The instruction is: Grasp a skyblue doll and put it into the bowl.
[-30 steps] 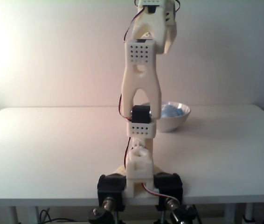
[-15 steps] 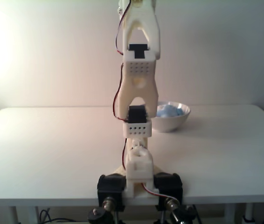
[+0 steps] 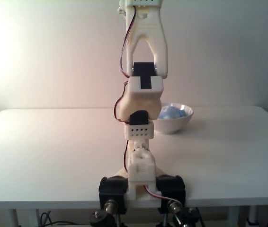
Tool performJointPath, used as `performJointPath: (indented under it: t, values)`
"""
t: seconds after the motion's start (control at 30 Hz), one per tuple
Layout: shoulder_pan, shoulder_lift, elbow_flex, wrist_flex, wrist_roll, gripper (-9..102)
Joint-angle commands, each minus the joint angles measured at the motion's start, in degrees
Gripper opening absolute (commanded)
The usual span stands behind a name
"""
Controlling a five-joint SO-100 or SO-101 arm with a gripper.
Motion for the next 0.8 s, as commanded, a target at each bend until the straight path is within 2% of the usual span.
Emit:
performJointPath:
  t: [0.0,0.43,0.77]
  values:
    - [0.0,7.7,8.0,-0.4,0.3,6]
    - [-0.3,34.6,39.6,-0.8,0.4,6]
    - [-0.5,50.4,59.9,-6.9,0.9,0]
